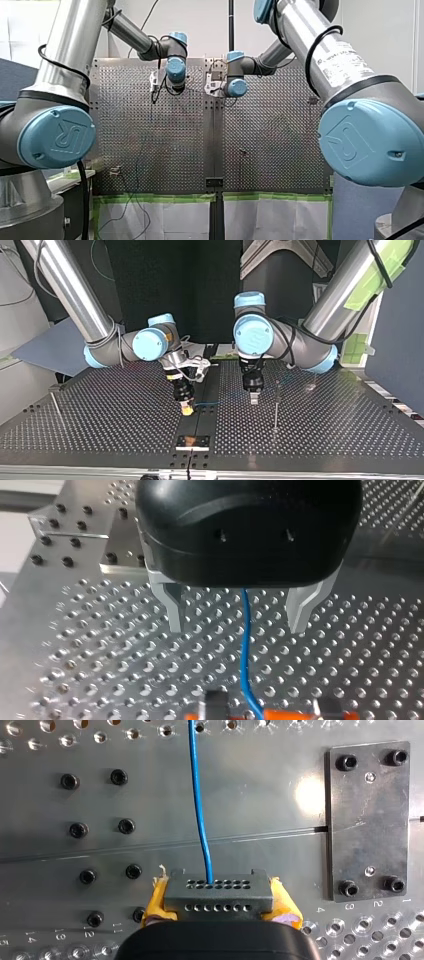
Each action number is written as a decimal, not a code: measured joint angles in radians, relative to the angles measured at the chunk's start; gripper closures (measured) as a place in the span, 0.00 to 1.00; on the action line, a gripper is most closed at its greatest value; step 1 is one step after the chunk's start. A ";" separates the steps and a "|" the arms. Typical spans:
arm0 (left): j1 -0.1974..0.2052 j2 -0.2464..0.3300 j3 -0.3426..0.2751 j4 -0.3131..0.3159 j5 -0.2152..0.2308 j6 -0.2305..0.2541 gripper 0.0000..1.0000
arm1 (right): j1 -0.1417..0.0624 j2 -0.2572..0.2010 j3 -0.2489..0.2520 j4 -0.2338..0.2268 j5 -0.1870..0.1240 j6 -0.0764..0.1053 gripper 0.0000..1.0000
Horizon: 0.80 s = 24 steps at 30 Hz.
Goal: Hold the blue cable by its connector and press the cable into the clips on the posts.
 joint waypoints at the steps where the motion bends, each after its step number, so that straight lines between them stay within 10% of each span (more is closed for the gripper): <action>1: 0.000 -0.007 0.007 -0.002 -0.003 0.001 0.00 | 0.000 0.000 0.000 0.000 -0.003 0.000 1.00; 22: 0.004 -0.046 0.068 0.077 -0.021 0.018 0.00 | -0.001 0.000 0.000 0.001 -0.014 0.004 1.00; 24: 0.002 -0.046 0.068 0.079 -0.019 0.019 0.16 | -0.001 0.000 0.000 0.002 -0.014 0.005 1.00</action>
